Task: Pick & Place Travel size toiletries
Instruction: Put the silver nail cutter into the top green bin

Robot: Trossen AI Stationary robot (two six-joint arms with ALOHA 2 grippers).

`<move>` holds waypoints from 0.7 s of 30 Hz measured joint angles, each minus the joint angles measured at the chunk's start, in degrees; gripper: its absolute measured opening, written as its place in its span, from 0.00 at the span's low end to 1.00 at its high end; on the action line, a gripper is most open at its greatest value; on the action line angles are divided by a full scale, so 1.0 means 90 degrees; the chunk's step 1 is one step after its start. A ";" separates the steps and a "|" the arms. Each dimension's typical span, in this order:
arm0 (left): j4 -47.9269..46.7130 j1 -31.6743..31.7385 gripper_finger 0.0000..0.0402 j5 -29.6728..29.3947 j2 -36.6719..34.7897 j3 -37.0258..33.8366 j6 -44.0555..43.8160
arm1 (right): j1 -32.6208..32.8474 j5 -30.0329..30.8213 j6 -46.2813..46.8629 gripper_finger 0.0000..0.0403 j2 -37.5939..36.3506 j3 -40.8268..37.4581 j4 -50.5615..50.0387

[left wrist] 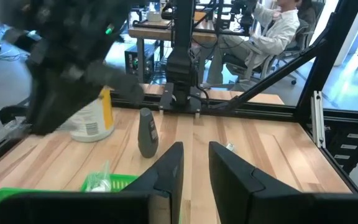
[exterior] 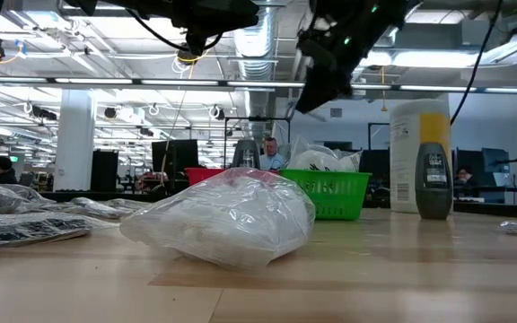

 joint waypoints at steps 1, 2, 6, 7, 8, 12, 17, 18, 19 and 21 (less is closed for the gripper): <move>0.0000 0.0000 0.17 0.0002 0.0000 0.0000 0.0000 | -0.0064 -0.0064 -0.0022 0.09 0.0096 -0.0011 0.0018; 0.0002 0.0000 0.17 0.0002 0.0000 0.0000 0.0000 | -0.0124 -0.0102 -0.0084 0.09 0.0209 -0.0026 0.0006; 0.0040 0.0002 0.17 0.0003 0.0000 0.0000 0.0000 | -0.0278 -0.0190 -0.0357 0.09 0.0772 -0.0020 0.0589; 0.0046 0.0002 0.17 0.0004 0.0000 0.0000 0.0000 | -0.0323 -0.0222 -0.0403 0.09 0.0874 -0.0024 0.0763; 0.0041 0.0002 0.17 0.0004 0.0000 0.0000 0.0000 | -0.0366 -0.0278 -0.0429 0.09 0.0956 -0.0024 0.0937; 0.0041 0.0002 0.17 0.0007 0.0000 0.0000 0.0000 | -0.0616 -0.0590 -0.0465 0.09 0.1203 -0.0009 0.1185; 0.0042 0.0008 0.17 0.0009 0.0000 0.0000 0.0000 | -0.0832 -0.0894 -0.0424 0.09 0.1573 -0.0012 0.1368; 0.0041 0.0017 0.17 0.0009 0.0000 0.0000 0.0000 | -0.0845 -0.0962 -0.0420 0.09 0.1653 -0.0014 0.1428; 0.0044 0.0019 0.17 0.0009 0.0000 0.0000 0.0000 | -0.0857 -0.0998 -0.0413 0.09 0.1708 -0.0014 0.1500; 0.0045 0.0019 0.17 0.0009 0.0000 0.0000 0.0000 | -0.0857 -0.1004 -0.0413 0.09 0.1789 -0.0012 0.1590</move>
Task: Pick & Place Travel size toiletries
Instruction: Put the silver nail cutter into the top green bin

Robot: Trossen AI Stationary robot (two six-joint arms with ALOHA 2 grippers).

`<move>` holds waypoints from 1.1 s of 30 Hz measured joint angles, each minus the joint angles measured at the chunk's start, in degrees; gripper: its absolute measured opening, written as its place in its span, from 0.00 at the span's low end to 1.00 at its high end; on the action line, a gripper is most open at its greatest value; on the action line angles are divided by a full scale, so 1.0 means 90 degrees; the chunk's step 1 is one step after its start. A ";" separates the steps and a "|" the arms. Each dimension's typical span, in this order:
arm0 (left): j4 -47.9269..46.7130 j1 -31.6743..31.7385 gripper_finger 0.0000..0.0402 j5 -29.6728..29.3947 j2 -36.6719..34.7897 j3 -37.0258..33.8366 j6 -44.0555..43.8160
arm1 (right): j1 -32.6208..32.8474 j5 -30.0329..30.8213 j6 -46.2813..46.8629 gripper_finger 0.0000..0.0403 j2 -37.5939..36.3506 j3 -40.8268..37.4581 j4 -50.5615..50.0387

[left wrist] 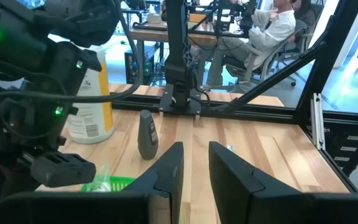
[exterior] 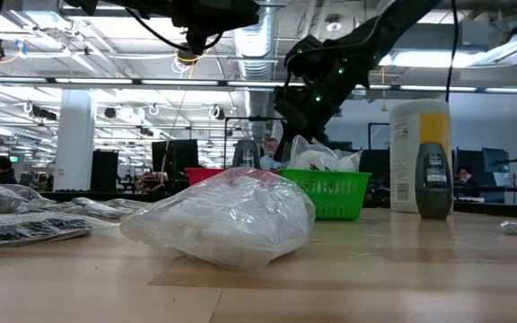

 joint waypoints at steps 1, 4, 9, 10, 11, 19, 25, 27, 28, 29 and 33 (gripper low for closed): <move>0.0001 0.0000 0.17 0.0000 0.0000 0.0000 0.0000 | -0.0002 -0.0007 0.0003 0.09 0.0039 0.0012 0.0051; 0.0006 0.0000 0.17 0.0003 0.0000 0.0000 0.0000 | -0.0007 -0.0004 0.0007 0.10 0.0098 0.0000 -0.0015; 0.0009 0.0000 0.17 0.0022 0.0000 0.0000 0.0000 | -0.0007 0.0000 0.0006 0.11 0.0092 0.0003 0.0023; 0.0009 0.0000 0.17 0.0022 0.0000 0.0000 0.0000 | -0.0007 0.0000 0.0008 0.11 0.0092 0.0003 0.0053; 0.0011 0.0000 0.17 0.0022 0.0000 0.0000 0.0000 | 0.0001 -0.0002 0.0006 0.12 0.0092 0.0003 0.0116; 0.0011 0.0000 0.17 0.0019 0.0000 0.0000 0.0000 | 0.0022 0.0000 0.0006 0.20 0.0092 0.0003 0.0379; 0.0011 0.0000 0.17 0.0015 0.0000 0.0000 0.0000 | 0.0022 0.0005 0.0006 0.21 0.0090 0.0003 0.0474; 0.0011 0.0000 0.17 0.0011 0.0000 0.0000 0.0000 | 0.0022 0.0005 0.0006 0.21 0.0090 0.0003 0.0514; 0.0011 0.0000 0.17 -0.0003 0.0000 0.0000 0.0000 | 0.0023 0.0005 0.0006 0.21 0.0089 0.0003 0.0524; 0.0011 0.0000 0.17 -0.0009 0.0000 0.0000 0.0000 | 0.0036 0.0005 0.0006 0.21 0.0087 0.0003 0.0535; 0.0011 0.0000 0.17 -0.0007 0.0000 0.0000 0.0000 | 0.0106 0.0005 0.0004 0.21 0.0061 0.0003 0.0555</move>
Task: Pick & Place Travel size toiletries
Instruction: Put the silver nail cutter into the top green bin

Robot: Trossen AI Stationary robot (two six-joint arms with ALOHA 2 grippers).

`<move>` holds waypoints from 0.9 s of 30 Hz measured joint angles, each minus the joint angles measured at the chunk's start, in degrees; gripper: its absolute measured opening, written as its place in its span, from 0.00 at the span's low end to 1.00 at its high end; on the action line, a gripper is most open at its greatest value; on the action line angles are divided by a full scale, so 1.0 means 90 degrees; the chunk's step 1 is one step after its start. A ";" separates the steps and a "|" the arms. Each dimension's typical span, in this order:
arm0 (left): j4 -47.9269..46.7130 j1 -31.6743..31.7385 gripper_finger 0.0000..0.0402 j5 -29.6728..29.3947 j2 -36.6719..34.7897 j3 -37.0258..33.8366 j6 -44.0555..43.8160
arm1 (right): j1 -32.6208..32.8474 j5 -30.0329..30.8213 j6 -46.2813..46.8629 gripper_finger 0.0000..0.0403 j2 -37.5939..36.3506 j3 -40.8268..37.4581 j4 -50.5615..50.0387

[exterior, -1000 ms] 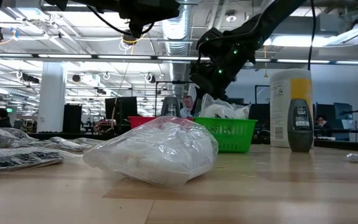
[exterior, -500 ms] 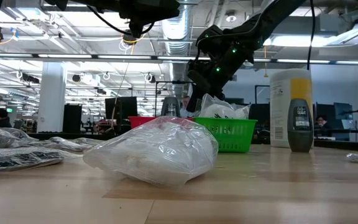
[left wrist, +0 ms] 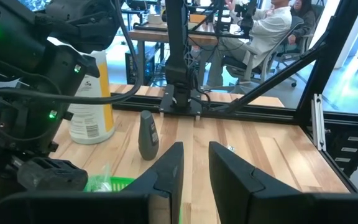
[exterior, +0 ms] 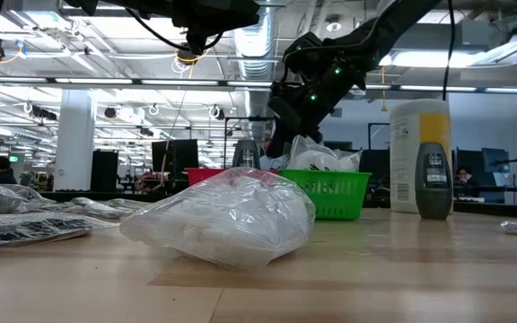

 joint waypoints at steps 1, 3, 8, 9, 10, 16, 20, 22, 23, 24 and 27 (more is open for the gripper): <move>-0.0002 0.0000 0.17 0.0000 0.0000 0.0000 0.0000 | 0.0017 0.0000 0.0000 0.21 -0.0003 0.0002 -0.0001; -0.0005 0.0000 0.17 0.0000 0.0000 0.0000 0.0000 | 0.0078 0.0000 0.0002 0.21 -0.0003 0.0002 -0.0073; -0.0015 0.0000 0.17 0.0002 0.0000 0.0000 0.0000 | 0.0329 -0.0153 0.0005 0.22 -0.0044 0.0000 -0.0280; -0.0025 0.0000 0.17 0.0002 0.0000 0.0000 0.0000 | 0.0400 -0.0263 0.0005 0.22 -0.0107 -0.0002 -0.0337; -0.0036 0.0000 0.17 0.0002 0.0000 0.0000 0.0000 | 0.0478 -0.0325 0.0005 0.22 -0.0157 0.0001 -0.0314; -0.0104 0.0000 0.17 0.0005 0.0000 0.0000 -0.0001 | 0.0831 -0.0328 0.0112 0.22 -0.0635 0.0002 -0.0688; -0.0110 0.0000 0.17 0.0007 0.0000 0.0000 0.0000 | 0.1098 -0.0314 0.0271 0.22 -0.0869 0.0001 -0.1139; -0.0111 0.0000 0.17 0.0008 0.0000 0.0000 0.0000 | 0.1298 -0.0318 0.0347 0.22 -0.0984 0.0001 -0.1311; -0.0111 0.0000 0.17 0.0010 0.0000 0.0000 0.0000 | 0.1408 -0.0318 0.0385 0.22 -0.1033 0.0005 -0.1426; -0.0111 0.0000 0.17 0.0010 0.0000 0.0000 0.0000 | 0.1533 -0.0316 0.0436 0.22 -0.1092 -0.0011 -0.1547; -0.0114 0.0000 0.17 0.0029 0.0000 0.0000 -0.0001 | 0.1917 -0.0311 0.0676 0.22 -0.1317 -0.0190 -0.1498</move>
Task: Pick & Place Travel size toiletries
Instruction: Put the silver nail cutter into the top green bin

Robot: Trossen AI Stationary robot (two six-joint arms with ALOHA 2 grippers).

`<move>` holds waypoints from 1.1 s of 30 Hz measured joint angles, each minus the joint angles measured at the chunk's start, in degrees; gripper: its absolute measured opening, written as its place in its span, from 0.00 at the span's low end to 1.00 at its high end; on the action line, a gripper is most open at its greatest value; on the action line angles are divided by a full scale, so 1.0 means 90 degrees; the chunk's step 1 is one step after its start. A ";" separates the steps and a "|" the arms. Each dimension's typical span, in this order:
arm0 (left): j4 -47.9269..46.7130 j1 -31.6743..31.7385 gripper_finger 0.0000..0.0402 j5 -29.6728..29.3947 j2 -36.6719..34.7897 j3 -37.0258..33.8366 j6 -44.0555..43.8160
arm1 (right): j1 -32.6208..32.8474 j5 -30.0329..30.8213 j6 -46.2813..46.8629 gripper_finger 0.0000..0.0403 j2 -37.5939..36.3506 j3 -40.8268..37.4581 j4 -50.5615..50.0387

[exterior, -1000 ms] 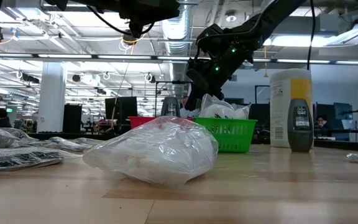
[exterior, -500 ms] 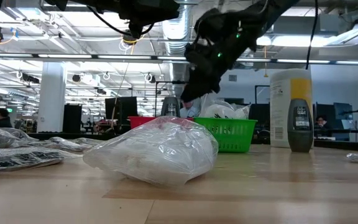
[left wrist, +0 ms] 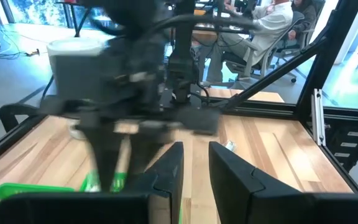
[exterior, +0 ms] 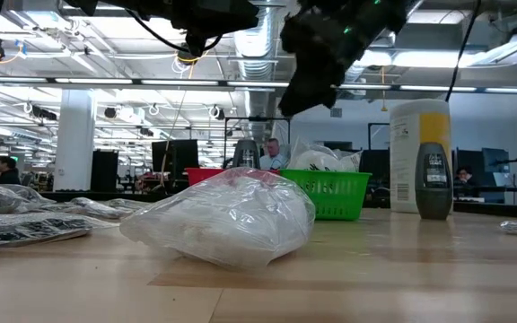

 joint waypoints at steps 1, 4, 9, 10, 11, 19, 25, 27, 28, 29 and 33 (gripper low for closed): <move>0.0000 0.0000 0.17 0.0000 0.0000 0.0000 0.0001 | 0.0119 0.0012 0.0099 0.22 -0.0107 -0.0088 -0.0002; 0.0000 0.0000 0.17 0.0000 0.0000 0.0000 0.0000 | 0.0508 0.0261 0.0449 0.22 -0.0380 -0.0318 -0.0066; 0.0000 0.0000 0.17 -0.0002 0.0000 0.0000 0.0001 | 0.1184 0.1033 0.1147 0.22 -0.0900 -0.0797 -0.0153; 0.0000 0.0000 0.17 -0.0002 0.0000 0.0000 0.0001 | 0.1325 0.1174 0.1312 0.22 -0.1004 -0.0904 -0.0174; 0.0000 0.0000 0.17 -0.0002 0.0000 0.0000 0.0001 | 0.1469 0.1303 0.1479 0.22 -0.1105 -0.1008 -0.0179; 0.0002 0.0000 0.17 -0.0007 0.0000 0.0000 0.0001 | 0.2587 0.2011 0.2727 0.22 -0.1600 -0.1686 -0.0405; 0.0005 0.0000 0.17 -0.0029 0.0000 0.0000 0.0001 | 0.3241 0.2221 0.3577 0.22 -0.1605 -0.1915 -0.1110; 0.0009 0.0000 0.17 -0.0029 0.0000 0.0000 -0.0001 | 0.3438 0.2318 0.3911 0.22 -0.1605 -0.1992 -0.1246; 0.0010 0.0000 0.17 -0.0029 0.0000 0.0000 -0.0001 | 0.3537 0.2364 0.4044 0.22 -0.1605 -0.2015 -0.1318; 0.0009 -0.0002 0.17 -0.0029 0.0000 0.0000 -0.0002 | 0.3634 0.2390 0.4191 0.22 -0.1605 -0.2032 -0.1393; 0.0014 -0.0001 0.17 -0.0027 0.0000 0.0000 -0.0002 | 0.4052 0.2506 0.4958 0.22 -0.1579 -0.2046 -0.1941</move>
